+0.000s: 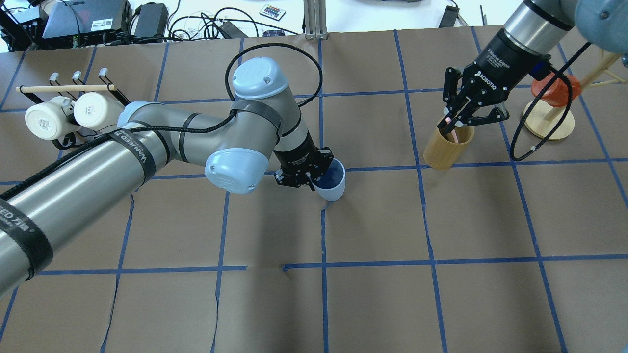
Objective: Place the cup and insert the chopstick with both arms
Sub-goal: 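Carry blue cup to table center while right gripper grasps pink stick, then set down and release blue cup while right gripper lifts stick out, then withdraw the left gripper while the right gripper carries the pink stick over the blue cup, then lower the pink stick into the light blue cup and open the right gripper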
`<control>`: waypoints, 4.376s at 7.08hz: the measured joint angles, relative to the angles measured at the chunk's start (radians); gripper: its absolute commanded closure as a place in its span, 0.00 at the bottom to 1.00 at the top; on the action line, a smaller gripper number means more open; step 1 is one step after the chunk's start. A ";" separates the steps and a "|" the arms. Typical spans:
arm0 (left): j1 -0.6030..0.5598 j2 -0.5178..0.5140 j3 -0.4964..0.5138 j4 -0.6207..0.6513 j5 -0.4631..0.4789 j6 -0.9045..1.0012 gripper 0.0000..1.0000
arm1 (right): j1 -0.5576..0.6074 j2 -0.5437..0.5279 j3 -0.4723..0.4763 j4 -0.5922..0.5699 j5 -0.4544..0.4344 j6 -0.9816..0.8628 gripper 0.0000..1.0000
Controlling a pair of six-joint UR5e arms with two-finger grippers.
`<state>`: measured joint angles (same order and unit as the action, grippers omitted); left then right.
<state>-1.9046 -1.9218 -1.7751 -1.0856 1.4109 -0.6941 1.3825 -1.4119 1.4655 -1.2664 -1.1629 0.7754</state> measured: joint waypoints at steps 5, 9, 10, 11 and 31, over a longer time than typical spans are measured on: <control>0.002 -0.004 -0.001 -0.001 0.032 0.041 0.22 | 0.069 -0.038 -0.070 0.081 0.096 0.001 1.00; 0.007 0.009 0.004 -0.010 0.033 0.048 0.00 | 0.082 -0.054 -0.070 0.115 0.139 0.002 1.00; 0.019 0.021 0.011 -0.014 0.034 0.053 0.00 | 0.083 -0.058 -0.069 0.118 0.146 0.002 1.00; 0.048 0.044 0.019 -0.034 0.035 0.092 0.00 | 0.084 -0.063 -0.069 0.120 0.166 0.003 1.00; 0.331 0.286 0.245 -0.374 0.128 0.798 0.00 | 0.375 0.026 0.116 -0.298 0.216 0.340 0.00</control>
<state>-1.5733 -1.6356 -1.5301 -1.4595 1.5385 0.1044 1.7572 -1.3861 1.5813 -1.5648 -0.9471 1.1158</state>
